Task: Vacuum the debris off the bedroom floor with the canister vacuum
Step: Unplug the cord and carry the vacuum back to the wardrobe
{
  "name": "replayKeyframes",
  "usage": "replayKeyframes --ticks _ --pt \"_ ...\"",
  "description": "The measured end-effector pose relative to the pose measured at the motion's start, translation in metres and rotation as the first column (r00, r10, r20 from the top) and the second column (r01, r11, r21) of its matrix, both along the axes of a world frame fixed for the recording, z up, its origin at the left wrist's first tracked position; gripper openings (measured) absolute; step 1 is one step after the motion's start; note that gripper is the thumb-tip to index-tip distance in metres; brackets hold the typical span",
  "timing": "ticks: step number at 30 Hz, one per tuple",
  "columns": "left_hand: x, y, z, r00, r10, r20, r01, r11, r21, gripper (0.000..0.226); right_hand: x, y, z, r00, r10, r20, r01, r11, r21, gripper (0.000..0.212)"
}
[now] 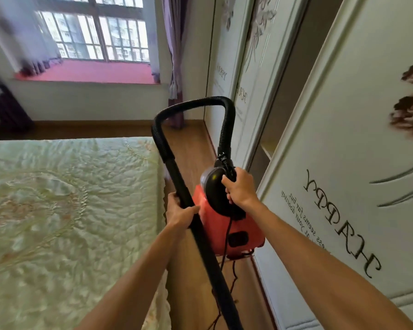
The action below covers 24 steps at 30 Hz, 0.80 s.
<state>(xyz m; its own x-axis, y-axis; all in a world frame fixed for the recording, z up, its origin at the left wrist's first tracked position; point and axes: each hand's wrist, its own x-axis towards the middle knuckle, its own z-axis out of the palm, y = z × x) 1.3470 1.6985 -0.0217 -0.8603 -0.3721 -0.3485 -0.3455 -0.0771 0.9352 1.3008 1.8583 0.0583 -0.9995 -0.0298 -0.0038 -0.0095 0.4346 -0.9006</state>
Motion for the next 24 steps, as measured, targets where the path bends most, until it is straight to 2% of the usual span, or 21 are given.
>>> replayKeyframes --ticks 7,13,24 --pt "-0.104 -0.008 0.001 1.0 0.016 -0.012 -0.016 0.999 -0.038 0.071 -0.105 -0.006 -0.013 1.0 0.006 0.024 -0.005 1.0 -0.006 0.019" --pt "-0.216 -0.031 -0.006 1.0 -0.007 0.002 0.007 0.993 -0.114 0.07 -0.219 -0.031 -0.023 0.998 -0.014 0.056 0.016 1.0 -0.021 0.012" --pt "-0.434 -0.076 0.003 0.999 0.032 -0.036 -0.035 0.994 -0.104 0.075 -0.432 -0.081 -0.019 0.999 -0.005 0.046 0.008 0.998 -0.061 0.017"
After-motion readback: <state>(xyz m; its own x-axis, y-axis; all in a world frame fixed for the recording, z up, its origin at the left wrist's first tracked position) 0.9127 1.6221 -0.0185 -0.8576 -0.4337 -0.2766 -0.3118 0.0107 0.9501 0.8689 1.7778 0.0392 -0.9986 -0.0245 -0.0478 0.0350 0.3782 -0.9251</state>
